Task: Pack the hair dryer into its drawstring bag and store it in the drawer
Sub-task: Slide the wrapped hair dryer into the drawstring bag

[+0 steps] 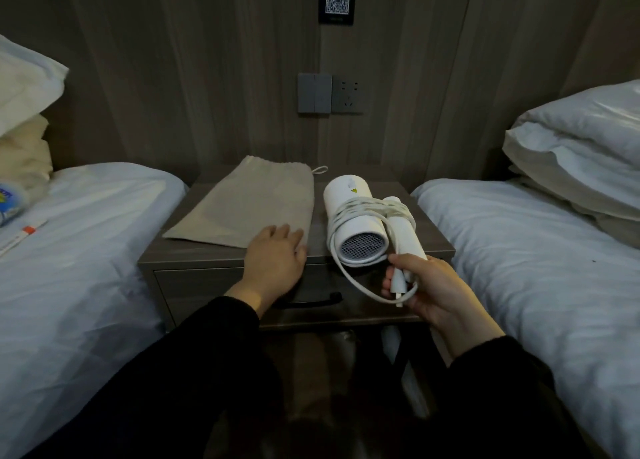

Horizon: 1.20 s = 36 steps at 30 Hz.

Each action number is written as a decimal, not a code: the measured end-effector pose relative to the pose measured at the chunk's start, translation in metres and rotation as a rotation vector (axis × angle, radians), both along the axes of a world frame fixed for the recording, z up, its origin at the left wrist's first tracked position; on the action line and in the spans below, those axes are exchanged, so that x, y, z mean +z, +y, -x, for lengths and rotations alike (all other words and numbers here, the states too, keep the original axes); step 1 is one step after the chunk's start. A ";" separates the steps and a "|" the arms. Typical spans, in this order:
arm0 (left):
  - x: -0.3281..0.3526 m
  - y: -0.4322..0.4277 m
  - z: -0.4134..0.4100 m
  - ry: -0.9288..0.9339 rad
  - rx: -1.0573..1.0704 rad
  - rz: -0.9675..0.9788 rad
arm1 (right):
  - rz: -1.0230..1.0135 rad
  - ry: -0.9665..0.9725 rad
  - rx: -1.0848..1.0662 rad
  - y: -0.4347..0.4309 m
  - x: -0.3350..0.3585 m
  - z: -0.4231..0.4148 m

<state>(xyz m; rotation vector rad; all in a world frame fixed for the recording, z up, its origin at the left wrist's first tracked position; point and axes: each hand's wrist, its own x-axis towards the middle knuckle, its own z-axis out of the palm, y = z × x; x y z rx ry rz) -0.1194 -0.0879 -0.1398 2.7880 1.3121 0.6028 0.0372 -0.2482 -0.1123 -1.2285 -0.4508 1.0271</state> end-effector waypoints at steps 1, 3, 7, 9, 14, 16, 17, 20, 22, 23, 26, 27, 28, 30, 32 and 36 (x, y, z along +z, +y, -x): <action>-0.002 0.000 0.001 0.012 -0.031 0.003 | -0.005 0.006 -0.010 -0.001 0.002 -0.002; -0.003 0.004 0.009 -0.047 -0.125 0.038 | -0.020 0.021 -0.028 -0.003 0.006 -0.005; 0.006 0.012 0.039 -0.116 -0.363 0.107 | -0.051 0.050 -0.063 -0.008 0.012 -0.013; 0.016 0.020 0.054 -0.069 -0.283 0.022 | -0.065 0.065 -0.077 -0.012 0.015 -0.016; 0.050 0.047 0.069 0.341 0.482 -0.053 | -0.075 0.053 -0.106 -0.021 0.018 -0.021; 0.050 0.049 0.053 0.318 0.423 -0.044 | -0.082 0.049 -0.108 -0.020 0.019 -0.021; 0.047 0.047 0.040 0.264 0.283 -0.052 | -0.086 0.050 -0.106 -0.020 0.019 -0.020; 0.037 0.018 -0.002 0.171 -0.175 0.170 | -0.094 0.062 -0.103 -0.015 0.021 -0.019; 0.027 0.004 -0.020 0.270 -0.284 0.279 | -0.099 0.063 -0.101 -0.013 0.021 -0.019; 0.023 0.002 -0.023 0.270 -0.307 0.296 | -0.101 0.063 -0.099 -0.013 0.021 -0.019; 0.022 0.012 -0.012 0.053 -0.423 0.446 | -0.111 0.075 -0.079 -0.013 0.022 -0.020; 0.024 0.016 -0.005 -0.019 -0.425 0.505 | -0.112 0.082 -0.071 -0.013 0.022 -0.021; 0.029 0.020 0.001 -0.061 -0.386 0.522 | -0.111 0.087 -0.066 -0.014 0.022 -0.021; 0.040 0.025 0.011 -0.002 -0.227 0.294 | -0.109 0.094 -0.060 -0.014 0.021 -0.022; 0.051 0.017 0.015 0.195 -0.028 -0.019 | -0.108 0.098 -0.052 -0.013 0.020 -0.021; 0.042 -0.008 0.018 0.098 0.060 0.005 | -0.099 0.093 -0.033 -0.010 0.018 -0.017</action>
